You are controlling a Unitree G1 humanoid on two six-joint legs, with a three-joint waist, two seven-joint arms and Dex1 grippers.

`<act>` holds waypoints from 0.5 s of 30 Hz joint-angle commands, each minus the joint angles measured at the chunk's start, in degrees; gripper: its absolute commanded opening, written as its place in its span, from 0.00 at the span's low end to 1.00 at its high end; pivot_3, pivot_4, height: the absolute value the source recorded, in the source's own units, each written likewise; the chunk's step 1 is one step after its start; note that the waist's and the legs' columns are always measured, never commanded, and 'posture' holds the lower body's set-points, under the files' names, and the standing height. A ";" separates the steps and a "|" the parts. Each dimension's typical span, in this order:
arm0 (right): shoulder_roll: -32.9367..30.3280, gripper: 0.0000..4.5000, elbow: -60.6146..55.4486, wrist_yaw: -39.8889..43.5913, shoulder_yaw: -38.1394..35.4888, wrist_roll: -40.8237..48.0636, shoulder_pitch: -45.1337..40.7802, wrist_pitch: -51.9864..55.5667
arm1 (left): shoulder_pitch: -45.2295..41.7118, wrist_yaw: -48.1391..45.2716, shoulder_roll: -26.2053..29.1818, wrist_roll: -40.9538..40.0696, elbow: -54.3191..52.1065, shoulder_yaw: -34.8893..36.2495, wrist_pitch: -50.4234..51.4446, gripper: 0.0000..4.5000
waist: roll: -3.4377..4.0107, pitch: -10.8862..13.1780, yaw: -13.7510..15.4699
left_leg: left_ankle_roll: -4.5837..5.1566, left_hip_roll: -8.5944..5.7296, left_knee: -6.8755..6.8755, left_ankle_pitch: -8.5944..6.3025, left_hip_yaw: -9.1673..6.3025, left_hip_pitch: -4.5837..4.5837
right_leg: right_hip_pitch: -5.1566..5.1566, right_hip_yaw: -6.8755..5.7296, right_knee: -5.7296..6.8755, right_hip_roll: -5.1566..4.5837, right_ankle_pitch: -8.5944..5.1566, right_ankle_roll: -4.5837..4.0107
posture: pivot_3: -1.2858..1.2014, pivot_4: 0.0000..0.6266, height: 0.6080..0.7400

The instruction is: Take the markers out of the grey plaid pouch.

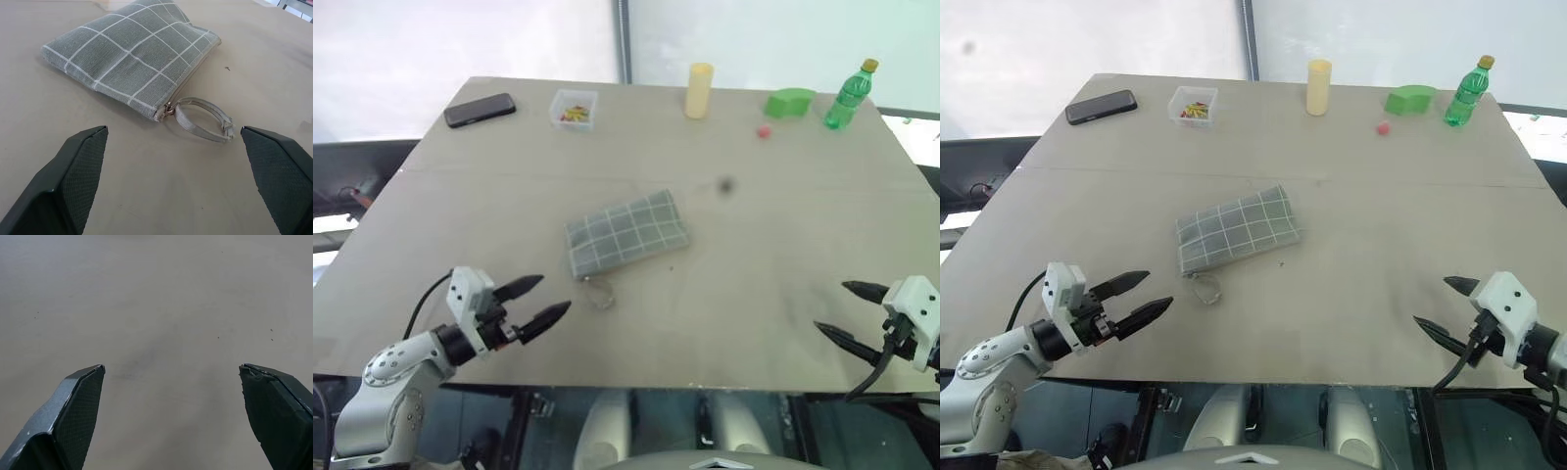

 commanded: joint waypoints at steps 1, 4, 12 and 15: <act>-0.19 0.99 -1.97 -0.70 -1.42 0.45 -0.63 -0.39 | -0.67 -0.25 0.10 -0.21 -0.68 1.15 -1.25 1.00 | 0.00 0.00 0.00 | 0.00 0.00 0.00 0.00 0.00 0.00 | 0.00 0.00 0.00 0.00 0.00 0.00 | 0.52 0.24 1.00; -0.25 0.99 -4.22 -2.08 -0.65 1.35 -1.88 1.59 | -1.94 0.30 -0.38 -0.59 0.31 0.96 -1.05 1.00 | 0.01 0.00 0.02 | 0.00 0.00 0.00 0.00 0.00 0.00 | 0.00 -0.01 0.00 0.00 0.00 0.00 | 0.52 0.24 1.00; -0.10 0.99 -5.85 -2.90 -0.27 2.45 -3.41 3.91 | -4.05 1.71 -1.63 -1.54 1.37 1.07 0.46 1.00 | 0.00 0.00 0.03 | 0.05 -0.01 0.00 -0.04 0.03 -0.03 | 0.01 -0.17 -0.04 0.03 0.01 -0.01 | 0.52 0.24 1.00; 0.03 0.99 -6.19 -3.32 0.23 2.88 -4.50 4.59 | -5.12 2.41 -1.97 -1.88 2.02 1.25 0.91 1.00 | 0.00 0.00 0.04 | 0.05 -0.01 0.01 -0.04 0.00 -0.02 | 0.04 -0.20 -0.04 0.05 0.00 0.00 | 0.52 0.24 1.00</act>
